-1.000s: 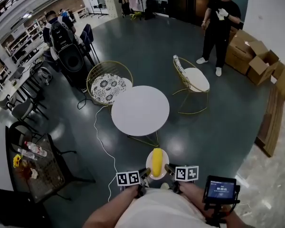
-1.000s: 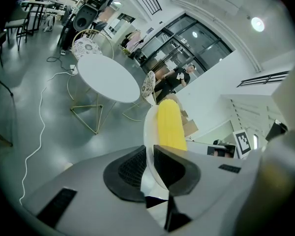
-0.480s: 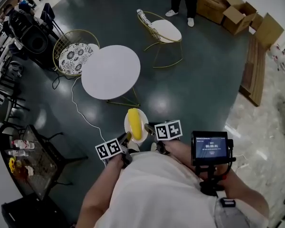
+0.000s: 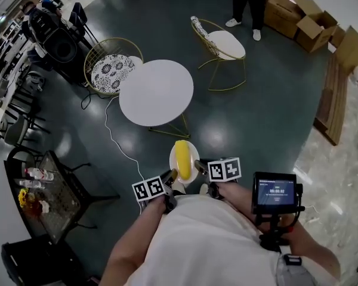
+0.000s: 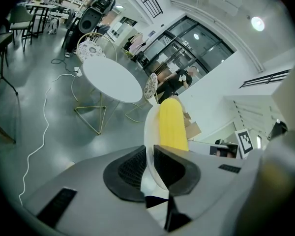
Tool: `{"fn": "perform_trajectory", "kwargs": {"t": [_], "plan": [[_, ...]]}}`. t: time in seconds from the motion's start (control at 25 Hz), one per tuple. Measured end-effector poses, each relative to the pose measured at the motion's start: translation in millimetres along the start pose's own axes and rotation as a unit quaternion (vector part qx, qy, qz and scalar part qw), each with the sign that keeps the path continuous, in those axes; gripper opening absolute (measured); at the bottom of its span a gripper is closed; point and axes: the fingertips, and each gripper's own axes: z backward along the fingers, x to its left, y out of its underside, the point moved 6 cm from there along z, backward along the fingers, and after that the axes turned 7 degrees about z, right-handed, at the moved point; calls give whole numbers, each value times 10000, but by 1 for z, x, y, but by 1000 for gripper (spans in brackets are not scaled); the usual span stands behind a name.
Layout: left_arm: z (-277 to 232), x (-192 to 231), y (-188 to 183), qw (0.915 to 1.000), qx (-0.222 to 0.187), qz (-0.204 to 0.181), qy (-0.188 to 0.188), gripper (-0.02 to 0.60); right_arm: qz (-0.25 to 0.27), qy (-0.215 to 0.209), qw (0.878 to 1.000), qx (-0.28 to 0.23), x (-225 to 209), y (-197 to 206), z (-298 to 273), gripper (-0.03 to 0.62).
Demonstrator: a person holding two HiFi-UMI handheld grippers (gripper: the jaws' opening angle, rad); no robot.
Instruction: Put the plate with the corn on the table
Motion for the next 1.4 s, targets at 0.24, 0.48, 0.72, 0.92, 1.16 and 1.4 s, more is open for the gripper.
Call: {"fn": "perform_trajectory", "kwargs": {"t": [0.24,0.48,0.72,0.92,1.16,1.4], "plan": [[3,2,1,10000,-31,20,-15,52,4,-25,10000,37,2,2,-2,60],[7,3,8,9999,-33,66,-79,52,5,-84,9999,76,3,7,-1,60],[10,6,12,9998,-61,89,-140,52,14,-180,9998,114,5,11,-3,60],[4,-4,11,9998,-136,92,-124,52,30,-235,9997,90,-2,4,4,60],[11,-9,10,9996,-177,164,-112,52,36,-226,9997,127,3,0,6,60],[8,2,4,9993,-160,289,-155,52,53,-258,9994,206,4,-2,-5,60]]}}
